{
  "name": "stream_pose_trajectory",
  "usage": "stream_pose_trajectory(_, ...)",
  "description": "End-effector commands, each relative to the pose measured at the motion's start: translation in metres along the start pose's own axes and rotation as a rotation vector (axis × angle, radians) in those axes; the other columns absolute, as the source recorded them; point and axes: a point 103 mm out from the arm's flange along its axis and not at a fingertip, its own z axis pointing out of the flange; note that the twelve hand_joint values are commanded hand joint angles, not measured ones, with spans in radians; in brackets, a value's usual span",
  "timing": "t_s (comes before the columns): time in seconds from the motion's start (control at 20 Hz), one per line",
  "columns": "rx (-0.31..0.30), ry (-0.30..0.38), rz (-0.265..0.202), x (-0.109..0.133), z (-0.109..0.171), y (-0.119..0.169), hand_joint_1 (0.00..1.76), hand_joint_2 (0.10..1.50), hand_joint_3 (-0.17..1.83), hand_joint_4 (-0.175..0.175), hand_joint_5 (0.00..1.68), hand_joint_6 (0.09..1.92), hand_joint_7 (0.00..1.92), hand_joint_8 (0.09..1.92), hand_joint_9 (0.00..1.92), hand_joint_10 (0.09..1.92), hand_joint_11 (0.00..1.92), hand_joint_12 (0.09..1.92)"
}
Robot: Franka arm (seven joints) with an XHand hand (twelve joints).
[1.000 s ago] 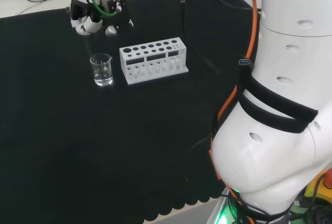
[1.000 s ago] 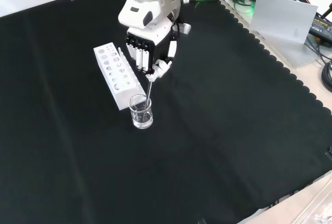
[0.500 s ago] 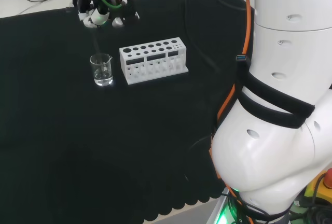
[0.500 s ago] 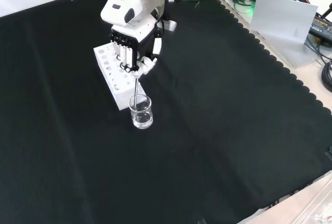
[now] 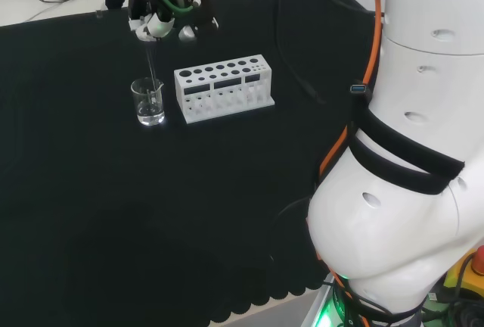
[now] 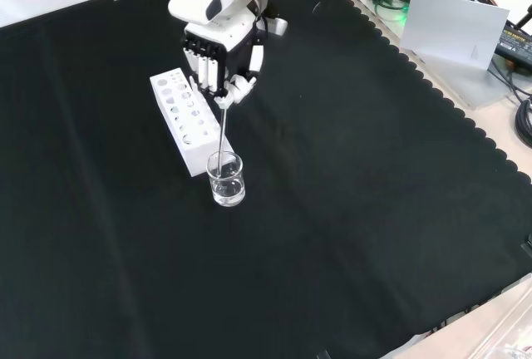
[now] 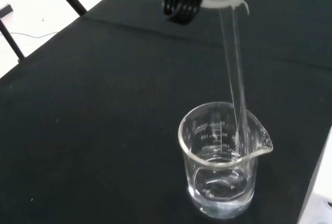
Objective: Stir in the beaker to the left of the white test tube rack with the glass rod.
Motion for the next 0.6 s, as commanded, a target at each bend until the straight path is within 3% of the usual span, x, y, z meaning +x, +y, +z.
stream_pose_trajectory(0.05,-0.001,-0.006,-0.028,0.023,-0.001,-0.010,1.31,0.78,0.53,-0.175,1.18,0.50,1.16,1.11,1.59,0.87,1.59,0.80)
stream_pose_trajectory(0.35,-0.010,0.001,-0.049,0.038,-0.002,0.002,1.31,0.78,0.53,-0.175,1.18,0.50,1.16,1.11,1.59,0.88,1.59,0.80)
stream_pose_trajectory(0.6,-0.017,0.010,-0.062,0.037,-0.002,0.018,1.31,0.78,0.53,-0.175,1.18,0.50,1.16,1.11,1.59,0.88,1.59,0.80)
